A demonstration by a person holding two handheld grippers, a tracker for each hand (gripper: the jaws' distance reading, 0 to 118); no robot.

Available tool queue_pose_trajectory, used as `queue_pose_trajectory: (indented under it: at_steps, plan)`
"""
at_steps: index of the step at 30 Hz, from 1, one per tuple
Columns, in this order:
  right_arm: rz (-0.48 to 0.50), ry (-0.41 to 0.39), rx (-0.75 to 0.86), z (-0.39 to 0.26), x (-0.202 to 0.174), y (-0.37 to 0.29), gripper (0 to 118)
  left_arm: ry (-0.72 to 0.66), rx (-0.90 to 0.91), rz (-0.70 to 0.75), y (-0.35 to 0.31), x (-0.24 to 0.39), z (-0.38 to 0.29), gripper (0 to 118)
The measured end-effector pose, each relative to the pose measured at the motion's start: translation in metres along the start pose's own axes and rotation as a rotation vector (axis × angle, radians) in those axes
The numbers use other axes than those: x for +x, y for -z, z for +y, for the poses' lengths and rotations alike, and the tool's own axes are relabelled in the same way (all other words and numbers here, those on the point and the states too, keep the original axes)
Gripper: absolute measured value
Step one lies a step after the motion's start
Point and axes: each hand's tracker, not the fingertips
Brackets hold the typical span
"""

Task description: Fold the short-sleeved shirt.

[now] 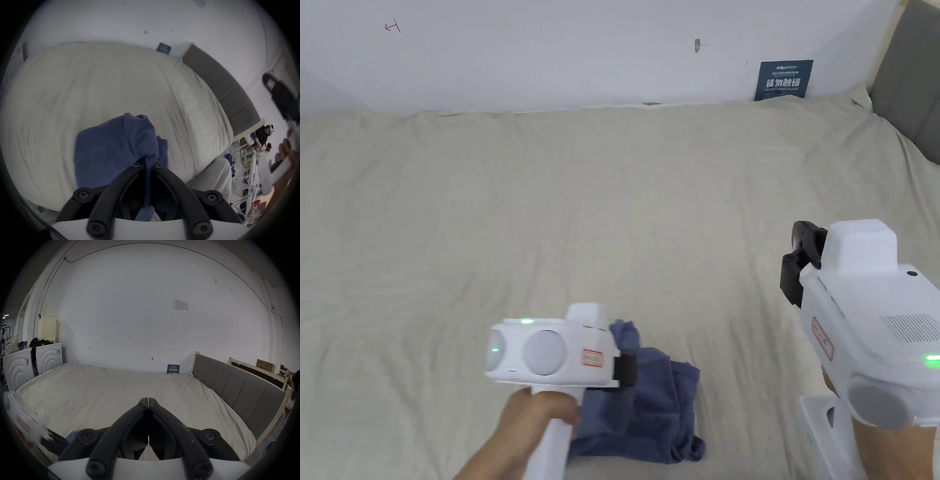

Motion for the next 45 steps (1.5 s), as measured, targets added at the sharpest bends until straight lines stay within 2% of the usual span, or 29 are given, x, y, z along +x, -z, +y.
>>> queue_pose_trajectory:
  at_steps: [1, 3, 5, 6, 7, 8, 9, 10, 11, 12, 15, 19, 20, 21, 23, 25, 26, 33, 45]
  plan:
    - [-0.002, 0.001, -0.001, -0.001, 0.002, 0.000, 1, -0.016, -0.028, 0.013, 0.015, 0.009, -0.001, 8]
    - [-0.013, -0.003, -0.008, -0.003, 0.006, -0.001, 1, 0.046, -0.075, 0.030, 0.050, 0.022, -0.006, 8]
    - [-0.016, -0.001, -0.012, -0.004, 0.010, -0.002, 1, 0.058, -0.121, 0.123, 0.080, 0.030, -0.013, 8]
    - [-0.020, 0.000, -0.013, -0.004, 0.011, -0.002, 1, 0.066, -0.131, 0.143, 0.092, 0.032, -0.017, 12]
    - [-0.023, -0.001, -0.013, -0.005, 0.013, -0.003, 1, 0.070, -0.130, 0.145, 0.099, 0.034, -0.020, 20]
    - [-0.029, 0.000, -0.015, -0.005, 0.014, -0.004, 1, 0.083, -0.132, 0.144, 0.102, 0.038, -0.024, 36]
    - [-0.034, 0.000, -0.016, -0.005, 0.016, -0.004, 1, 0.077, -0.121, 0.129, 0.100, 0.039, -0.026, 67]
    - [-0.038, 0.001, -0.017, -0.006, 0.018, -0.004, 1, 0.067, -0.101, 0.081, 0.098, 0.040, -0.027, 90]
    - [-0.044, 0.001, -0.018, -0.007, 0.020, -0.004, 1, 0.055, -0.095, 0.038, 0.095, 0.041, -0.026, 109]
    - [-0.047, 0.001, -0.020, -0.007, 0.021, -0.005, 1, 0.044, -0.090, 0.012, 0.087, 0.044, -0.025, 118]
    - [-0.057, 0.011, -0.020, -0.007, 0.024, -0.007, 1, 0.058, 0.025, -0.018, 0.060, 0.047, -0.020, 114]
    - [-0.058, 0.011, -0.017, -0.006, 0.024, -0.007, 1, 0.084, 0.250, 0.050, 0.016, 0.047, -0.014, 111]
    - [-0.058, 0.008, -0.015, -0.005, 0.024, -0.008, 1, 0.100, 0.321, 0.069, 0.004, 0.047, -0.014, 109]
    - [-0.056, 0.007, -0.013, -0.004, 0.023, -0.008, 1, 0.110, 0.395, 0.095, -0.005, 0.046, -0.016, 102]
    - [-0.051, 0.008, -0.008, -0.002, 0.022, -0.008, 1, 0.139, 0.503, 0.150, -0.018, 0.042, -0.022, 81]
    - [-0.048, 0.006, -0.005, -0.001, 0.021, -0.007, 1, 0.177, 0.551, 0.193, -0.019, 0.036, -0.025, 20]
    - [-0.046, 0.007, -0.004, -0.001, 0.021, -0.007, 1, 0.189, 0.548, 0.214, -0.017, 0.033, -0.028, 0]
    - [-0.033, 0.021, -0.006, -0.004, 0.021, -0.006, 1, 0.118, 0.408, 0.233, 0.030, 0.014, -0.055, 0]
    - [-0.070, 0.021, -0.050, -0.016, 0.047, -0.001, 1, 0.129, 0.306, 0.210, 0.129, 0.045, -0.076, 0]
